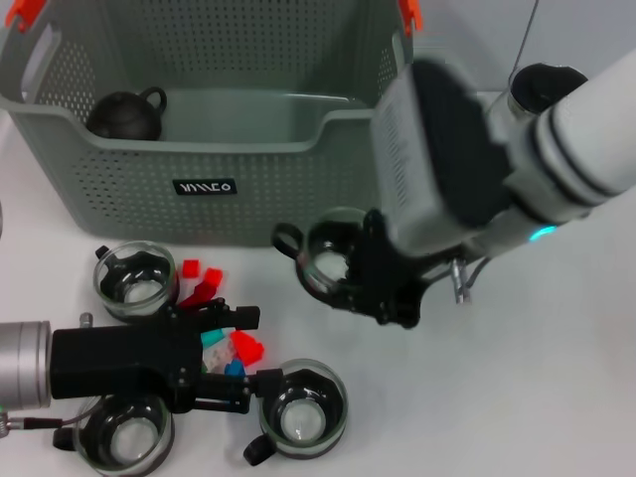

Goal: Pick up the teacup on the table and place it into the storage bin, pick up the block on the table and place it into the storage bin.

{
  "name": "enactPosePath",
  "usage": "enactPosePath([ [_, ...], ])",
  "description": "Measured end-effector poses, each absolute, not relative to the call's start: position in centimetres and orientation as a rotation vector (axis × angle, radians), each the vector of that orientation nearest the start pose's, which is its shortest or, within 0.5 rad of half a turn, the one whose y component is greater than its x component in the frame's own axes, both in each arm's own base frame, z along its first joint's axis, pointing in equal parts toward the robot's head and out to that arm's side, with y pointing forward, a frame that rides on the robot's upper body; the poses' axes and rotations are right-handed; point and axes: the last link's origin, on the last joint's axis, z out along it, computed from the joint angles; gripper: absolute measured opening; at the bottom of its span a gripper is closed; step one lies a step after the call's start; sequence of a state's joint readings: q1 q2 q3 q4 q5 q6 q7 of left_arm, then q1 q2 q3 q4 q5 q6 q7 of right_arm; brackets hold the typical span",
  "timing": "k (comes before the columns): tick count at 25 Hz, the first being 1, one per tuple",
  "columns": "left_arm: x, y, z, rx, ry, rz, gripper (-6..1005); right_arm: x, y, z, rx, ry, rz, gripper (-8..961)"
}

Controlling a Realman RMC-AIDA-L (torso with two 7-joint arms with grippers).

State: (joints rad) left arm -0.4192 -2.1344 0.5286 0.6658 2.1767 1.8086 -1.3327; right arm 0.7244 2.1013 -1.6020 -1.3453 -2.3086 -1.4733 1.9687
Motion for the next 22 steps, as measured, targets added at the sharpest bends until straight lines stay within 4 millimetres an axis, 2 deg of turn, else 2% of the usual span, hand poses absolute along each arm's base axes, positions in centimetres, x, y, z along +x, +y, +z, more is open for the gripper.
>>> enactPosePath([
  [5,-28.4,26.2,-1.2,-2.835,-0.743,-0.819,948,5.4,33.2,-2.3,-3.057,-0.297,-0.061,57],
  [13,-28.4,26.2,-1.2,-2.838,-0.739,-0.816,948,-0.3,34.9,0.3,-2.948,-0.395,0.146,58],
  [16,-28.3,26.2,-1.3,-2.840,-0.736,-0.818,948,-2.6,37.1,0.4,-2.862,-0.304,0.262,58],
  [18,-28.2,26.3,-1.4,-2.843,-0.733,-0.822,948,-3.6,39.3,-0.2,-2.790,-0.184,0.305,58],
  [22,-27.9,26.4,-1.6,-2.856,-0.708,-0.827,948,-3.4,43.7,-2.8,-2.694,0.024,0.313,58],
])
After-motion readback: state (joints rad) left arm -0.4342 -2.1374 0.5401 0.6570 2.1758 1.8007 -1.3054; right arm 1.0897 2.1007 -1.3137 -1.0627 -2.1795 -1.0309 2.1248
